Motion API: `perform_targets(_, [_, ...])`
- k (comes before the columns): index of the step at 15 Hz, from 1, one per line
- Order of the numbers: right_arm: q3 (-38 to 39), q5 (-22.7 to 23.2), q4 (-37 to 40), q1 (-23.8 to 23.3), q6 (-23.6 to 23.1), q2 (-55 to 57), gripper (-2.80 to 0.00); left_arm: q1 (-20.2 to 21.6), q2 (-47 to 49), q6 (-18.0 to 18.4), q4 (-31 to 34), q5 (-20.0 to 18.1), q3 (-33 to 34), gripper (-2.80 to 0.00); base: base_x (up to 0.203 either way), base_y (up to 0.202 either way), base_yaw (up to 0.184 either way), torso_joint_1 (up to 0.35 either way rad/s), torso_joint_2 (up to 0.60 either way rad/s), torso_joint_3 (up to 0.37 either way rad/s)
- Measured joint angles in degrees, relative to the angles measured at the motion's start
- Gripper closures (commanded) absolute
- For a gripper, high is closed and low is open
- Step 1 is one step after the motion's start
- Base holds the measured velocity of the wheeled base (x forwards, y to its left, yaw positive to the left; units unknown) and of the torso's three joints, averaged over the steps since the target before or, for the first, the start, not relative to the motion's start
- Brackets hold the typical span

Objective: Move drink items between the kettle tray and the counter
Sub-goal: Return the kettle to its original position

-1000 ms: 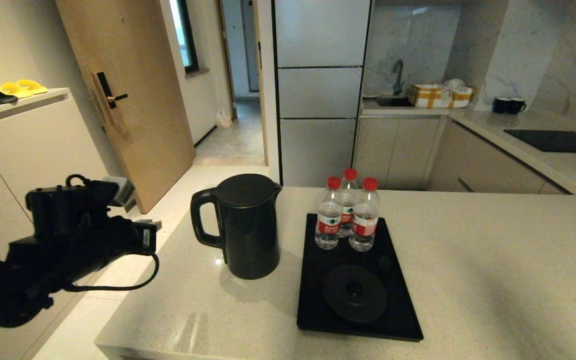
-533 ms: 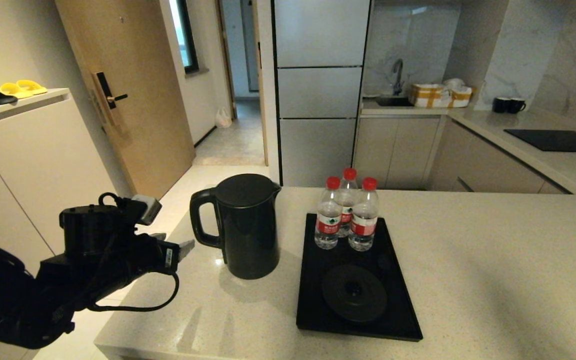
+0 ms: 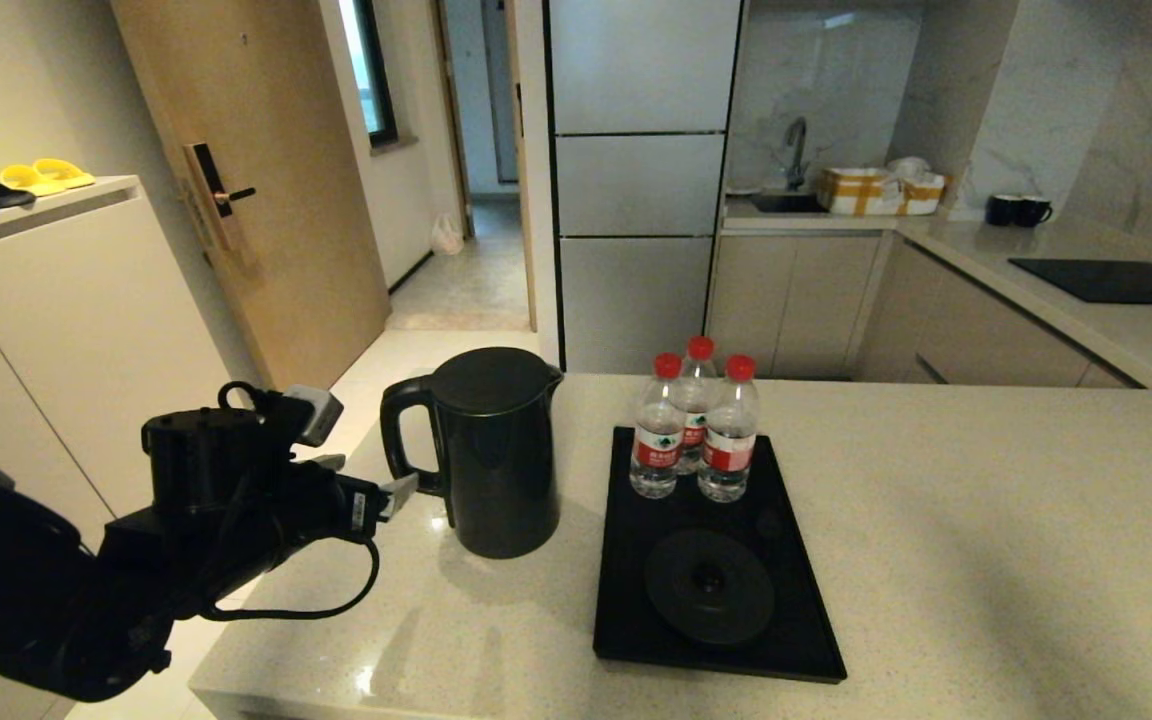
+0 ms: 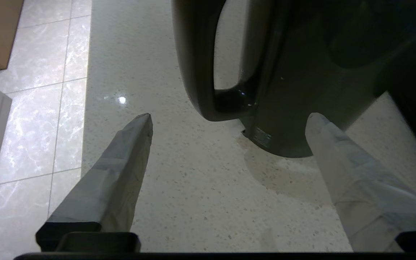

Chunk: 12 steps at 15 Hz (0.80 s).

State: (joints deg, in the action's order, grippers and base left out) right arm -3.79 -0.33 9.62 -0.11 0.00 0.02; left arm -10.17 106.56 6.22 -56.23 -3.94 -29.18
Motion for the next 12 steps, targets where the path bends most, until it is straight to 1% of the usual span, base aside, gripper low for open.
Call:
perform_targets(2, [0.00,-0.02,0.00,0.01,0.00,0.00,0.00,-0.09,1.30,0.25,-1.99,0.45,-0.40,-2.80,0.000,0.000,0.000,0.000,0.00,0.000])
perform_targets(4, [0.00,0.00,0.02,0.06,0.00,0.00,0.00,-0.27,3.86,0.47,-5.40,1.62,-1.80,-2.80,0.000,0.000,0.000,0.000,0.00,0.000])
perform_targets(7, [0.00,-0.02,0.00,0.05,0.00,0.00,0.00,-0.22,9.24,0.74,-10.14,5.70,-6.11,-2.80,0.000,0.000,0.000,0.000,0.00,0.000])
perform_targets(9, [0.00,0.00,0.00,0.00,0.00,0.00,0.00,-0.22,11.36,0.78,-10.18,6.36,-8.02,-2.80,0.000,0.000,0.000,0.000,0.00,0.000])
perform_targets(12, [0.00,0.00,0.00,0.00,0.00,0.00,0.00,-0.22,14.79,0.85,-10.42,9.97,-11.77,-2.80,0.000,0.000,0.000,0.000,0.00,0.000])
